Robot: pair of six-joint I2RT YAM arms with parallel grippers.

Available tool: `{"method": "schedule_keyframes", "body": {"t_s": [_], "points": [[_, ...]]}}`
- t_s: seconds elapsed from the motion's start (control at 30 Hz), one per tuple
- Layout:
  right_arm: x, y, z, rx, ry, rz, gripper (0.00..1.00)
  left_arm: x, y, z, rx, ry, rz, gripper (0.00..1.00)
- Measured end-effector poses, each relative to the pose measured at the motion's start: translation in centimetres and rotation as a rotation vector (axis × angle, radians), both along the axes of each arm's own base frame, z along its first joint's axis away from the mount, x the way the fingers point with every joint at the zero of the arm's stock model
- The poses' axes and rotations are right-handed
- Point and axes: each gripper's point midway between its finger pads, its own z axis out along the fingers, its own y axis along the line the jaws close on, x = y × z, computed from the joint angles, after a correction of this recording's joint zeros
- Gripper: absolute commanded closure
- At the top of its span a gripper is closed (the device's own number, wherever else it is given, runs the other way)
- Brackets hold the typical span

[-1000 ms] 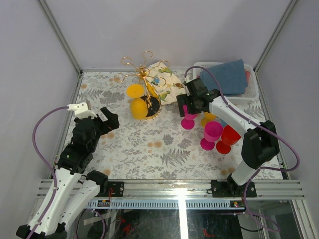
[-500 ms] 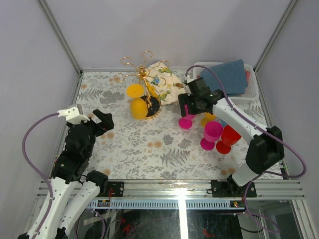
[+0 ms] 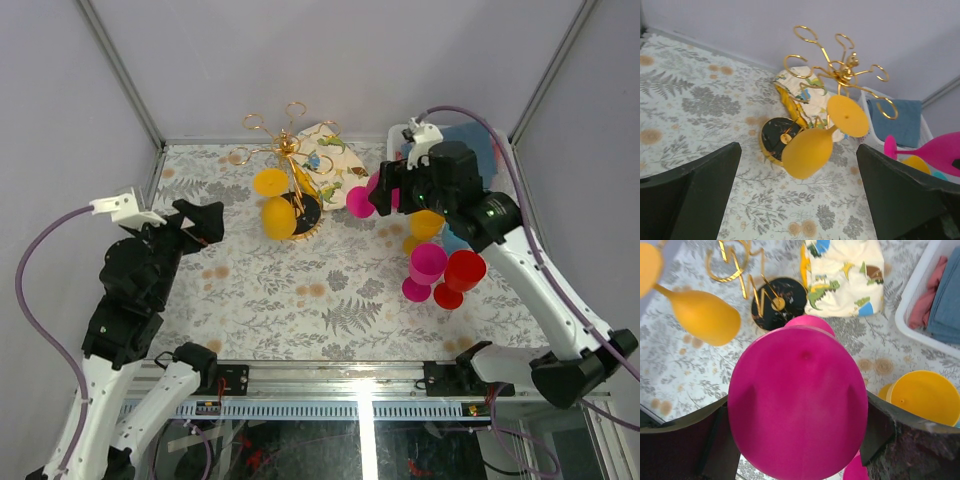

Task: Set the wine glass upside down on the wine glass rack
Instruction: Pick up the wine glass at the center of the board.

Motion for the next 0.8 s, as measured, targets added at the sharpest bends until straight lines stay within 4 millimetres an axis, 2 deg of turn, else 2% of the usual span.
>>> {"method": "schedule_keyframes", "body": {"t_s": [0.13,0.4,0.53,0.63,0.8], "points": [[-1.2,-0.2,3.6,0.078,-0.098,0.019,0.23,1.0,-1.9,0.9,0.0,0.008,-0.08,0.0],[-3.8,-0.6,9.4,0.266,-0.28,0.039,0.22,2.9,-7.0,-0.4,-0.019,0.073,-0.278,0.0],[-4.5,-0.6,10.9,0.343,-0.334,0.043,0.21,2.0,-11.8,-1.1,-0.005,0.095,-0.428,0.02],[-4.8,-0.2,11.4,0.389,-0.348,0.062,0.21,0.8,-15.5,-0.7,0.012,0.081,-0.534,0.04],[-5.2,0.7,12.2,0.448,-0.35,0.106,0.21,0.5,-19.0,-0.1,0.042,0.051,-0.601,0.12]]}}
